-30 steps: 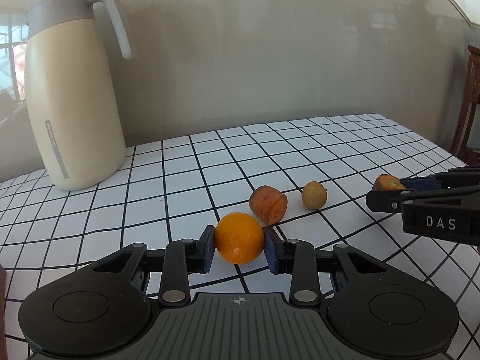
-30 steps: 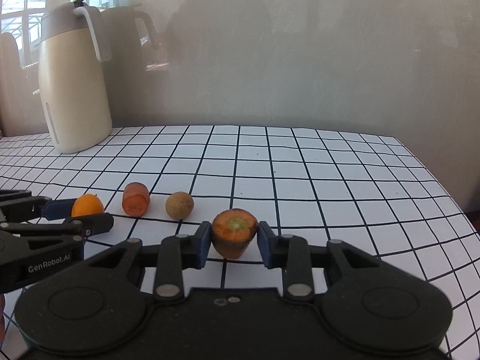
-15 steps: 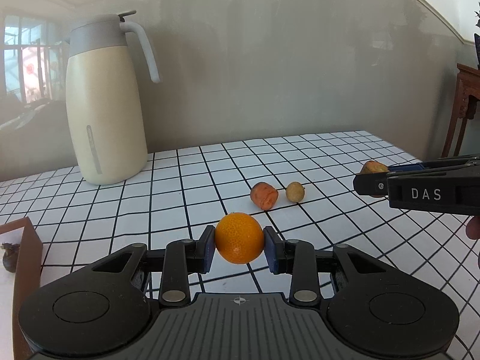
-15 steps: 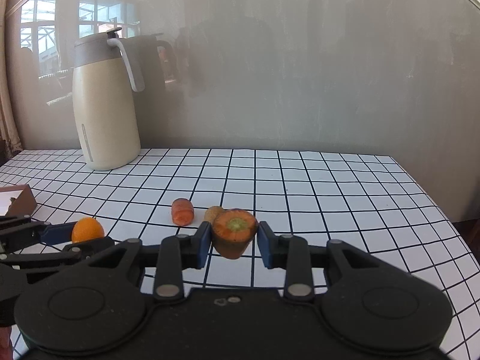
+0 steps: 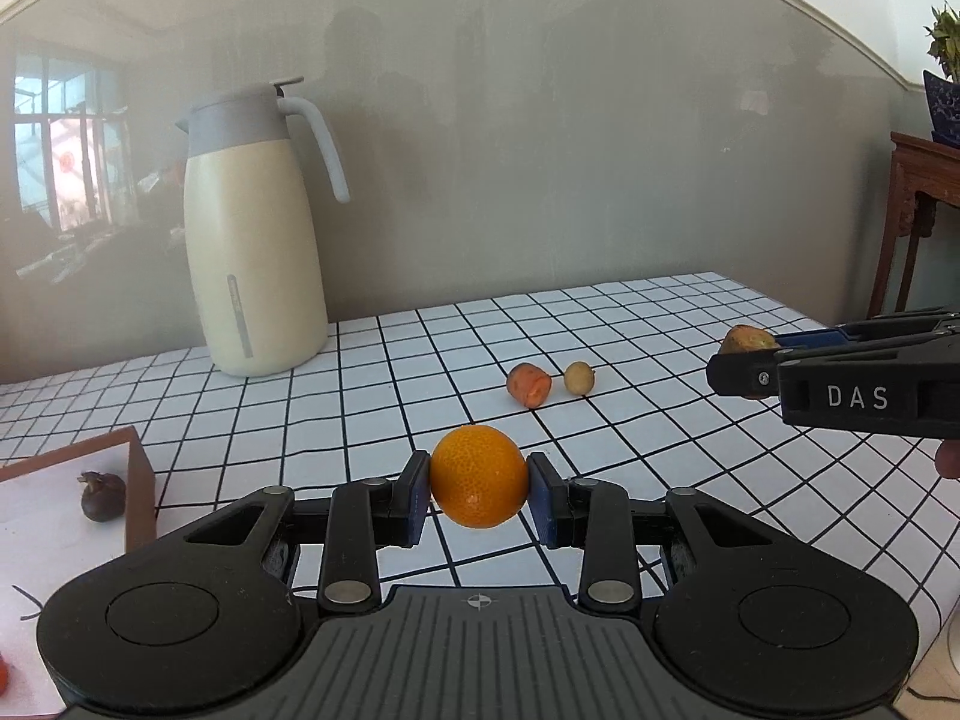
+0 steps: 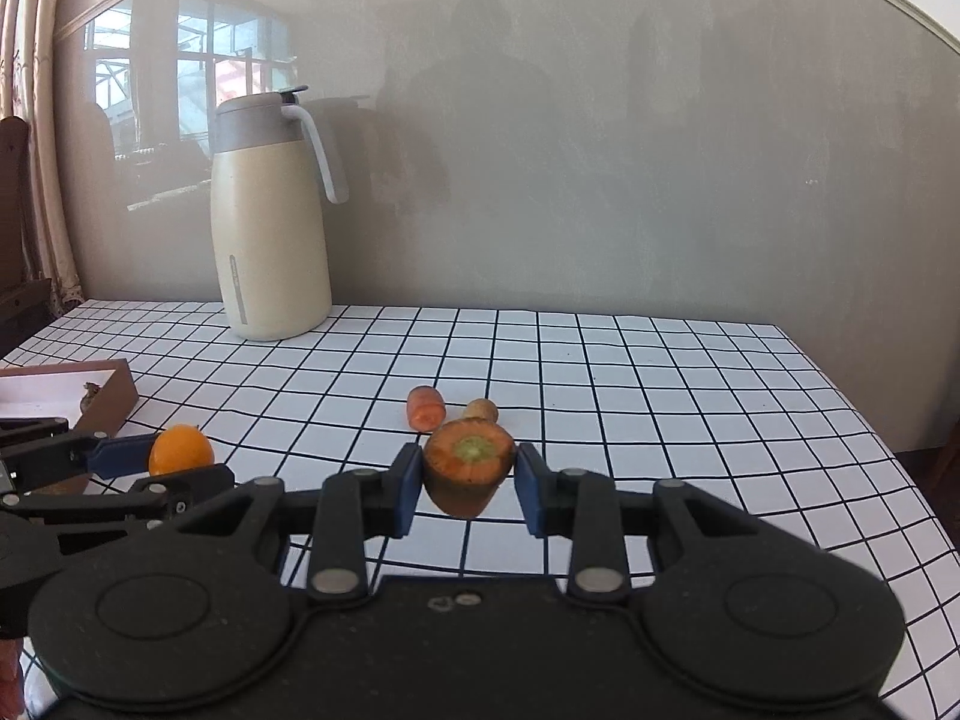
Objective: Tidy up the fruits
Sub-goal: 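Carry the carrot chunk and small orange over to the brown tray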
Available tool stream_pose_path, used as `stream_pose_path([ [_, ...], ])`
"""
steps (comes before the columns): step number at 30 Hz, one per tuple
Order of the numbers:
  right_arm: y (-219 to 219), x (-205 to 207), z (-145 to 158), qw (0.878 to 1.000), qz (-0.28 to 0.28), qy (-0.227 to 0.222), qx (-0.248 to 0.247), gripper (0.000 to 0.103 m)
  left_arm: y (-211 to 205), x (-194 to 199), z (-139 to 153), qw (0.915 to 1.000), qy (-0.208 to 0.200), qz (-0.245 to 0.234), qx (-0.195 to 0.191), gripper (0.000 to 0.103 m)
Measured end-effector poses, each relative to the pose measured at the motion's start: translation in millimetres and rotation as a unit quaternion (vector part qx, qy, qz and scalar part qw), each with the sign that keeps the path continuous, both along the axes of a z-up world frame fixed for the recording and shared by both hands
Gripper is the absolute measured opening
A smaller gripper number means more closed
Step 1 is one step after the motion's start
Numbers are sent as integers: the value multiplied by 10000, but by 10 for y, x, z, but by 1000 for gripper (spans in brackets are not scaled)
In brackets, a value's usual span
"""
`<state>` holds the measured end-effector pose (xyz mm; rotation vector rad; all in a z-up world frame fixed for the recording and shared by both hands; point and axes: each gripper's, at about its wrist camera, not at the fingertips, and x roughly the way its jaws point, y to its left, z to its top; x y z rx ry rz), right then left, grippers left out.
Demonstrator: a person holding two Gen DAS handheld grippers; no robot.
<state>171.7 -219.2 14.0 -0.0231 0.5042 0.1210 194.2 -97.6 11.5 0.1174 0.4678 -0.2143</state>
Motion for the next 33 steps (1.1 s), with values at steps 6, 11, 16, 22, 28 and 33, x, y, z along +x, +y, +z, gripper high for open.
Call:
stream_pose_path([
  [6,192,-92,32,9998,212,-44,-11,25,192,-204,104,9997,-139,133,128,35],
  [11,445,-33,41,9988,493,-35,7,25,459,-309,158,9989,-186,399,168,35],
  [16,774,5,93,9958,901,-91,116,25,711,-462,222,9971,-302,638,269,35],
  [22,1150,-58,236,9900,1353,-309,238,25,989,-633,271,9948,-394,857,384,35],
  [28,1391,-82,260,9875,1532,-340,158,25,1255,-701,327,9924,-503,1071,331,35],
  [33,1527,-74,241,9871,1564,-334,88,25,1512,-746,363,9895,-576,1312,182,34],
])
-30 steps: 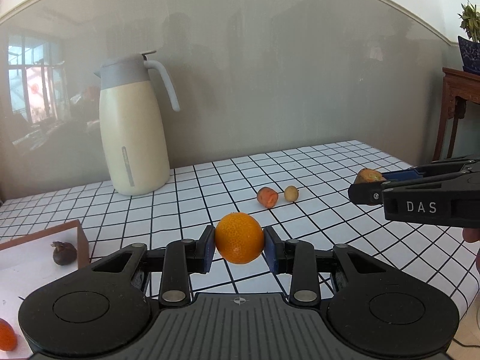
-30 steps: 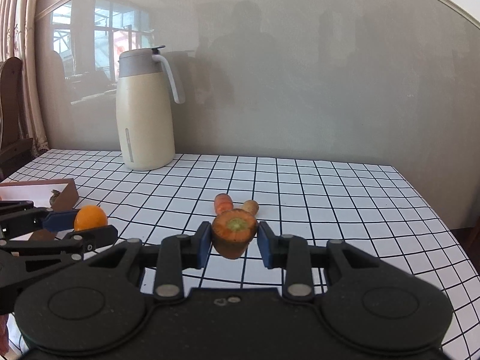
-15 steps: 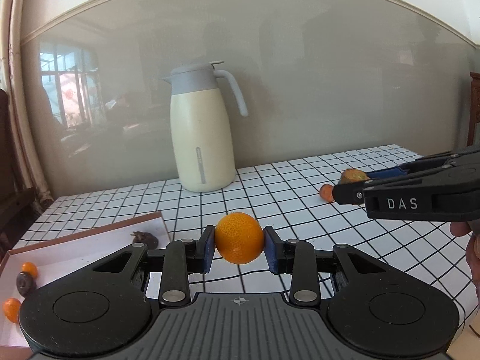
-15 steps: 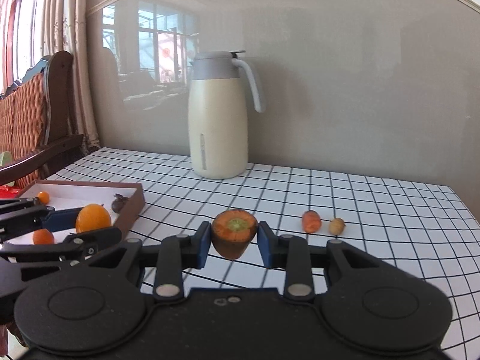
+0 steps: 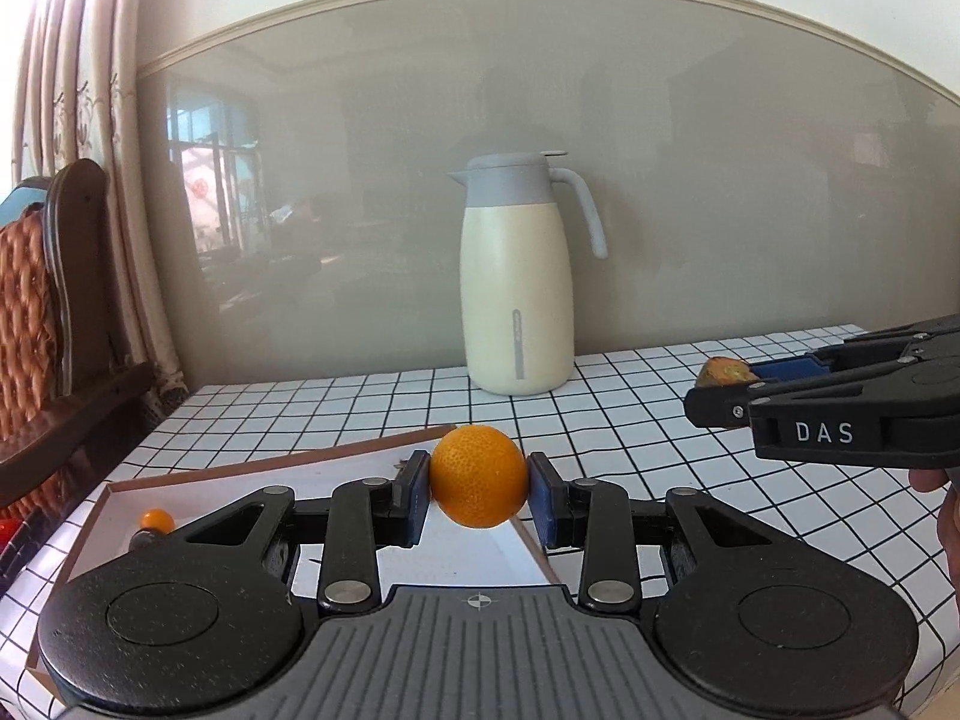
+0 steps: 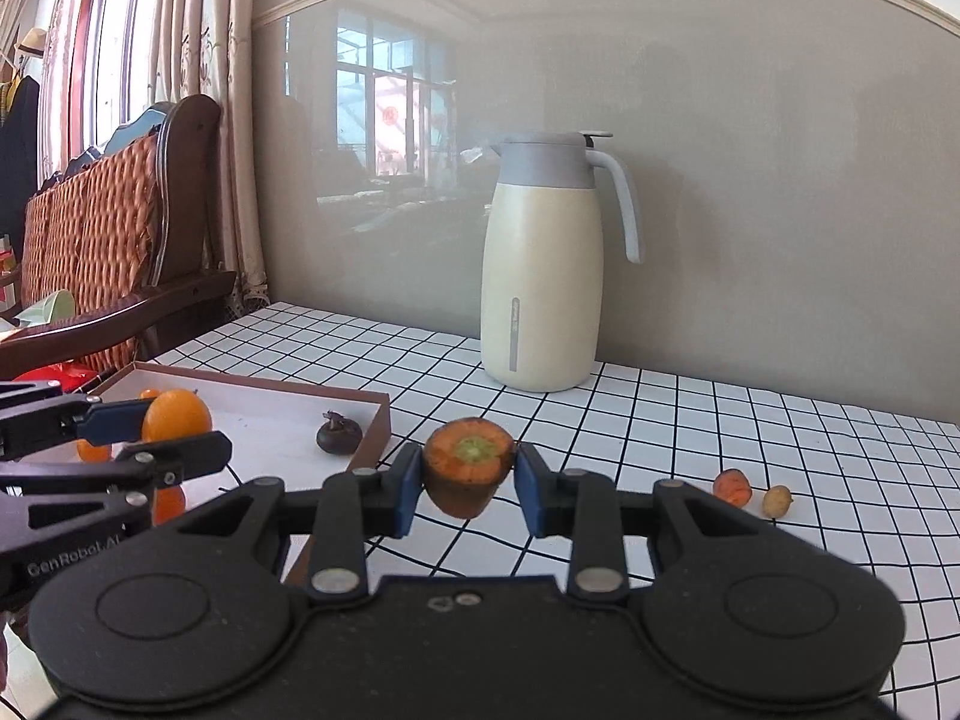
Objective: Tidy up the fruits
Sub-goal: 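Carry the carrot chunk and small orange over to the brown tray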
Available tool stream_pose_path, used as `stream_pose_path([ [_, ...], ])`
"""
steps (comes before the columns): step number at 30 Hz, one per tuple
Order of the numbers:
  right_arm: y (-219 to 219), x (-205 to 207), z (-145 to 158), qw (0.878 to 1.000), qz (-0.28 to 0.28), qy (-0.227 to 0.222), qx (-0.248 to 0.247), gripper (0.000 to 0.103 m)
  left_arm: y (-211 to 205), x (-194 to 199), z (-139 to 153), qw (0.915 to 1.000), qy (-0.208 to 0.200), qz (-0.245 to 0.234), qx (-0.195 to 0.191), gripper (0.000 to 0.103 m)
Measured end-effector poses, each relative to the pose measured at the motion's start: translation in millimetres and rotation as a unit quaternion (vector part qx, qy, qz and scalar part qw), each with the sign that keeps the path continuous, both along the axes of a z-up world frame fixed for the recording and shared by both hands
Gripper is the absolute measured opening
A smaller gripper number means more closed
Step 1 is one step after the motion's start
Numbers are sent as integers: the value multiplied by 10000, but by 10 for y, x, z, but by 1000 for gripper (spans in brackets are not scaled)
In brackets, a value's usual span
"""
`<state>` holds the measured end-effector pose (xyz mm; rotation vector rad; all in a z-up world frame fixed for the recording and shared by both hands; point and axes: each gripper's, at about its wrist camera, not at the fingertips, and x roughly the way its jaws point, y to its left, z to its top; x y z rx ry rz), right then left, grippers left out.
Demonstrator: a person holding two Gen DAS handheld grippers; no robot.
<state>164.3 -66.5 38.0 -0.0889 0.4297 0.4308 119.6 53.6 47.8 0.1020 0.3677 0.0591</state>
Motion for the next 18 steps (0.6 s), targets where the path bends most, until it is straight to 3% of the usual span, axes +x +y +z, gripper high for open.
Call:
stream_pose_path([
  [18,788,-100,-7,9974,695,-180,-37,25,864,-180,-62,9955,-150,900,-258,35],
])
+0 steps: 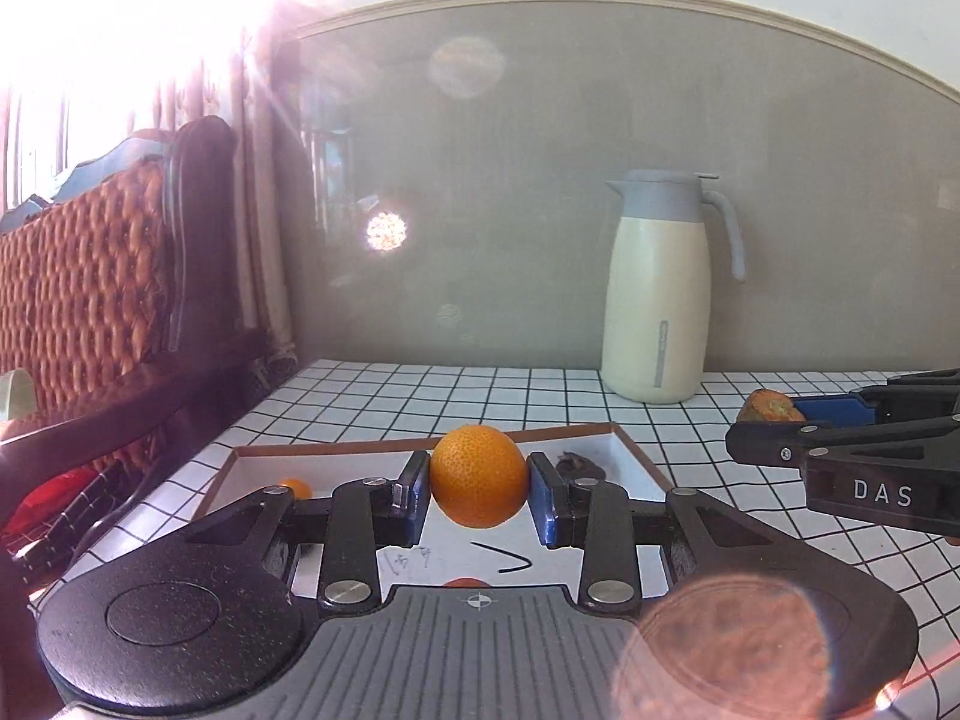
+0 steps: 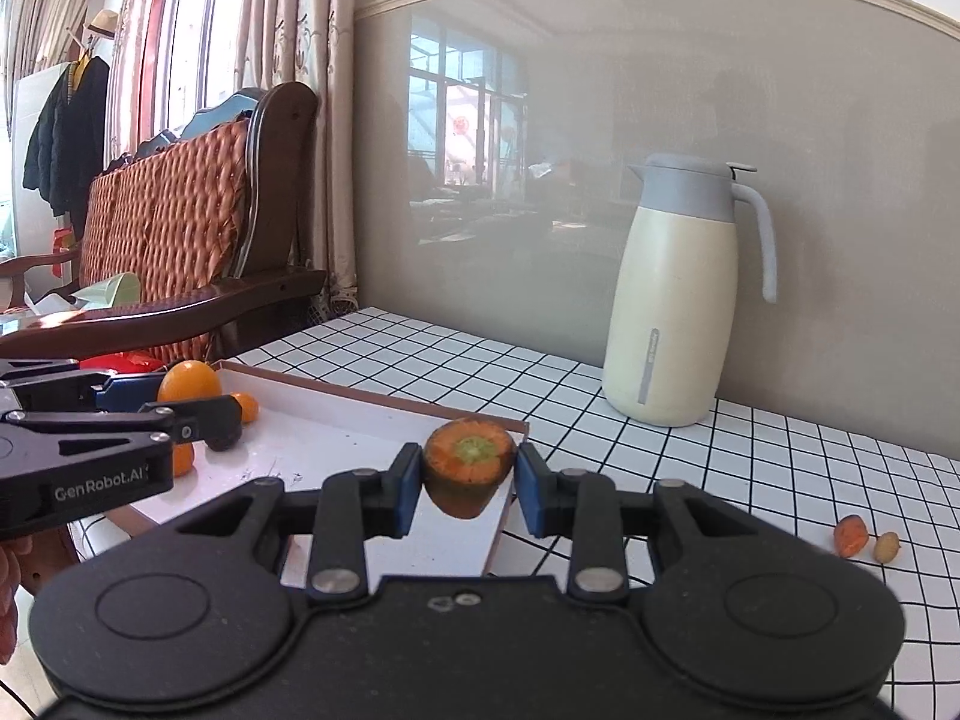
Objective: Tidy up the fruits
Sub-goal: 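Carry the carrot chunk and small orange over to the brown tray, then lower both held items into the tray and open both grippers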
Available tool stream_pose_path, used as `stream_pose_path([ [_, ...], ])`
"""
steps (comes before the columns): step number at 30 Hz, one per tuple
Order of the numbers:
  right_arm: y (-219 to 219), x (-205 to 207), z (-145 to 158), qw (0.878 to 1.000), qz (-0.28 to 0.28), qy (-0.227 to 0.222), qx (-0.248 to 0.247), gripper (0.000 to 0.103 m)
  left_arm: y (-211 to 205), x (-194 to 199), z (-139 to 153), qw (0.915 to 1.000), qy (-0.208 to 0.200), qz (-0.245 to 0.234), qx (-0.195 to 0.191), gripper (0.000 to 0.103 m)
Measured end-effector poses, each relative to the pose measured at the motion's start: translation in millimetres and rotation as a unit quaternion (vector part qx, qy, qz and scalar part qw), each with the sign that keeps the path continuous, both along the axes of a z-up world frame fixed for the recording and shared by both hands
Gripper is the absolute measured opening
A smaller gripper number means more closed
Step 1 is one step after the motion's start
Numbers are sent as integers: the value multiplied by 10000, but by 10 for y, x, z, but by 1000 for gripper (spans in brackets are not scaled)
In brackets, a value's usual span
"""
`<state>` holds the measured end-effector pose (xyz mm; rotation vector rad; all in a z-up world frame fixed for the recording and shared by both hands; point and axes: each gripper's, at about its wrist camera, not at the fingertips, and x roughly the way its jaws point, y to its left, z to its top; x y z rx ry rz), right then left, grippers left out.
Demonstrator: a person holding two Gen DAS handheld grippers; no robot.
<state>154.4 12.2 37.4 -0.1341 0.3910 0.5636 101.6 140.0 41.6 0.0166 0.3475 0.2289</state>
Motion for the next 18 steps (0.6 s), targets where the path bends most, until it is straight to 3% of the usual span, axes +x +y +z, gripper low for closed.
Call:
stream_pose_path([
  [11,328,2,-10,9998,213,-8,28,25,505,-159,-58,9989,33,477,-11,35],
  [18,539,101,8,9996,270,-42,22,25,783,-62,-75,9976,36,692,15,35],
])
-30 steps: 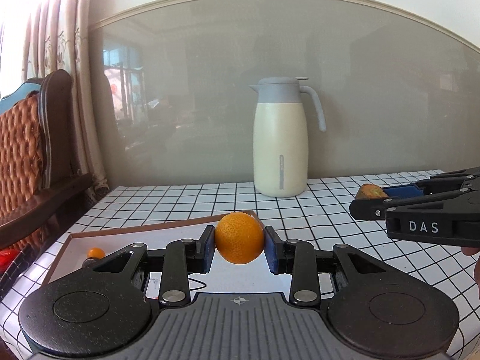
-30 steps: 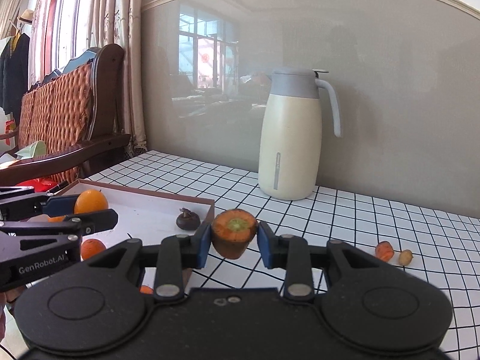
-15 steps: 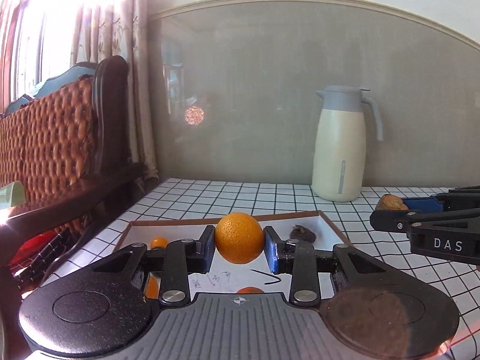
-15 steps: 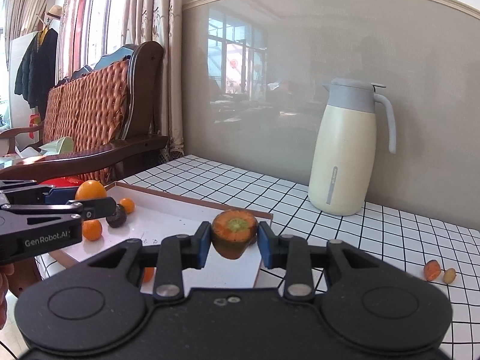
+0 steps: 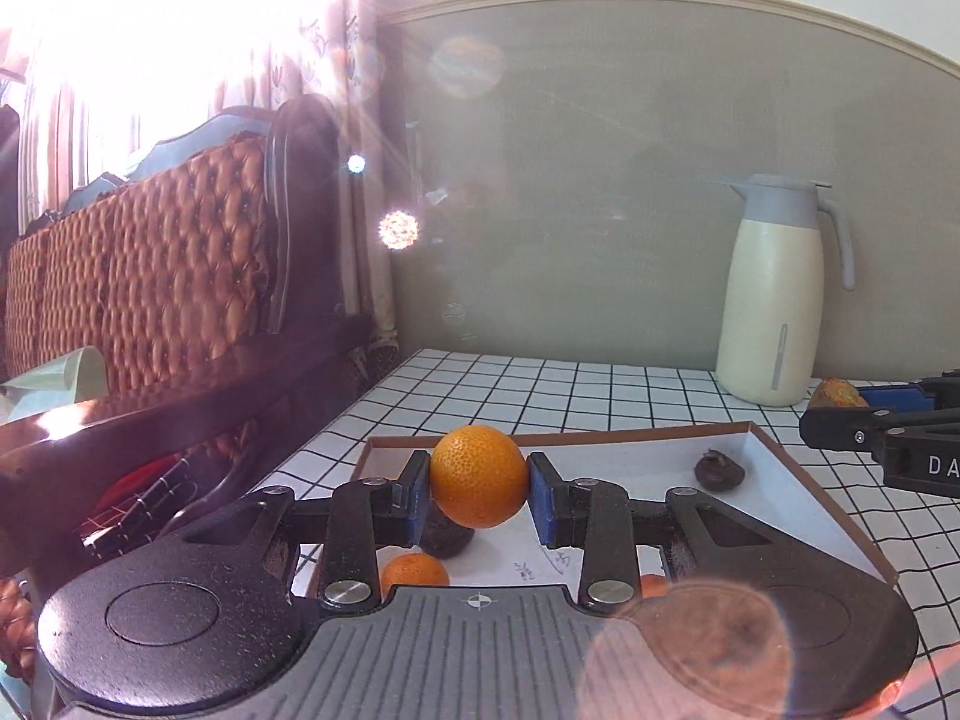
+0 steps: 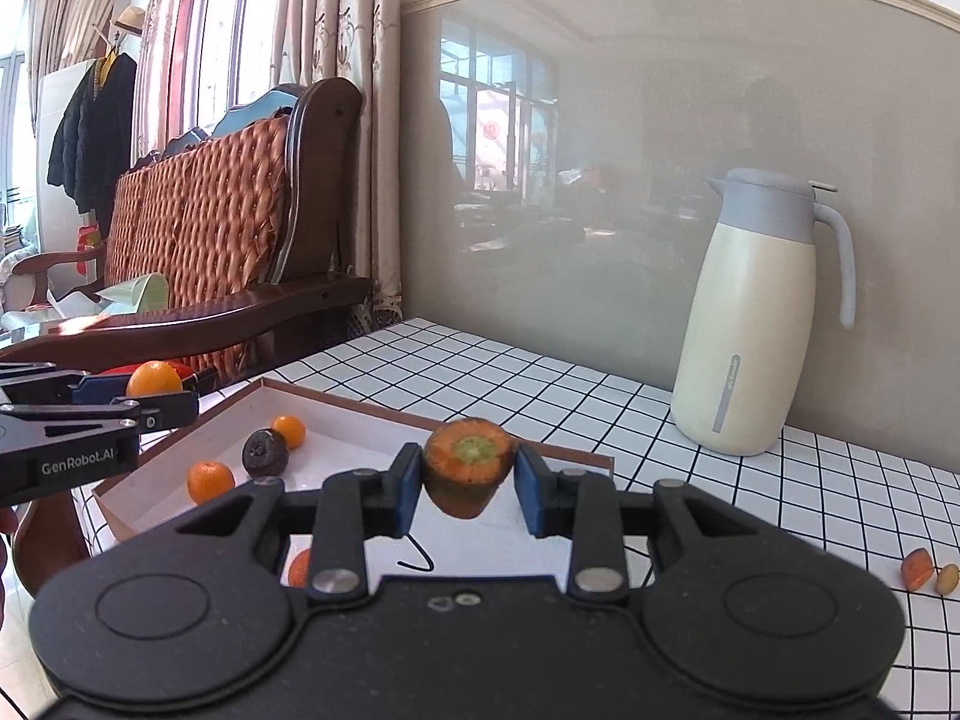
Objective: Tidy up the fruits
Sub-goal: 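Lower both held items into the tray and open both grippers, then move both open grippers from the tray toward the remaining fruit on the table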
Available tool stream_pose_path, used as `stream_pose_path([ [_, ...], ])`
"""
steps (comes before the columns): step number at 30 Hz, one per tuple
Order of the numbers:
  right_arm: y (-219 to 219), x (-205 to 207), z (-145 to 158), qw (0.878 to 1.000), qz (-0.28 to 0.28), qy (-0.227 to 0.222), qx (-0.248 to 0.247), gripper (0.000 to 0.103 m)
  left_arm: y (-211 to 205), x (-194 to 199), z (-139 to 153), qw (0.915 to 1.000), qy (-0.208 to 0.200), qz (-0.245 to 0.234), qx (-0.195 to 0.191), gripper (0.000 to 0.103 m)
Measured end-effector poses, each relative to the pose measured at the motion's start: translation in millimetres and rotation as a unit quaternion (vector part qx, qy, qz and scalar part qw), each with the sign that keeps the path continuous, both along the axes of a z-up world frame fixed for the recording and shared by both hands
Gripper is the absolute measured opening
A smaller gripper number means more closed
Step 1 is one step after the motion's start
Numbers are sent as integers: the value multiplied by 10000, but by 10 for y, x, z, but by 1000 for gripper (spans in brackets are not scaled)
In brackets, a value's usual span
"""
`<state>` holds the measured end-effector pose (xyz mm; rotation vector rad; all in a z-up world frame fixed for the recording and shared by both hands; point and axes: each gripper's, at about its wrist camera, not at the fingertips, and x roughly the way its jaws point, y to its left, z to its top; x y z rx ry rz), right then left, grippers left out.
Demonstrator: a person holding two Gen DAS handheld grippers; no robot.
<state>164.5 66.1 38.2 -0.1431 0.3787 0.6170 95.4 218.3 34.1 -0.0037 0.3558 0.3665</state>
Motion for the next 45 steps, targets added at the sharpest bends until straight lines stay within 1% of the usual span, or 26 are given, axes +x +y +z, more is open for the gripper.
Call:
stream_pose_path([
  [4,95,109,-9,10000,-33,29,1,25,180,104,-43,9998,43,134,-111,35],
  [9,112,222,-74,9998,-140,106,-81,25,323,184,-122,9995,149,217,-183,35],
  [16,79,395,-114,9993,-277,237,-85,25,467,325,-159,9992,235,263,-189,35],
  [19,104,512,-152,9991,-288,250,-203,25,540,431,-186,9989,320,285,-180,35],
  [24,48,659,-200,9986,-361,363,-159,25,599,570,-269,9980,481,320,-250,35],
  [29,84,763,-262,9981,-333,506,-137,25,585,696,-323,9977,562,301,-208,35],
  [31,76,827,-301,9975,-288,637,-60,29,604,707,-353,9978,527,285,-278,35],
  [32,75,851,-315,9972,-271,693,-71,46,600,692,-365,9981,474,265,-282,35],
  [33,79,864,-324,9968,-267,739,-134,82,582,688,-374,9980,500,310,-248,48],
  [34,72,845,-321,9973,-361,624,-142,98,560,675,-372,9981,478,346,-204,85],
  [35,57,805,-319,9980,-469,429,-58,98,532,645,-355,9988,356,308,-141,99],
  [36,55,790,-314,9981,-484,376,-40,97,501,625,-327,9992,272,283,-66,99],
  [39,90,773,-320,9983,-444,367,-70,97,430,610,-265,9995,205,239,43,99],
  [40,103,762,-330,9984,-455,323,-109,97,411,609,-262,9995,210,224,74,99],
  [42,108,771,-348,9982,-447,379,-134,97,390,618,-268,9994,264,202,109,99],
  [45,113,763,-363,9981,-429,412,-152,97,399,619,-282,9993,312,206,81,101],
])
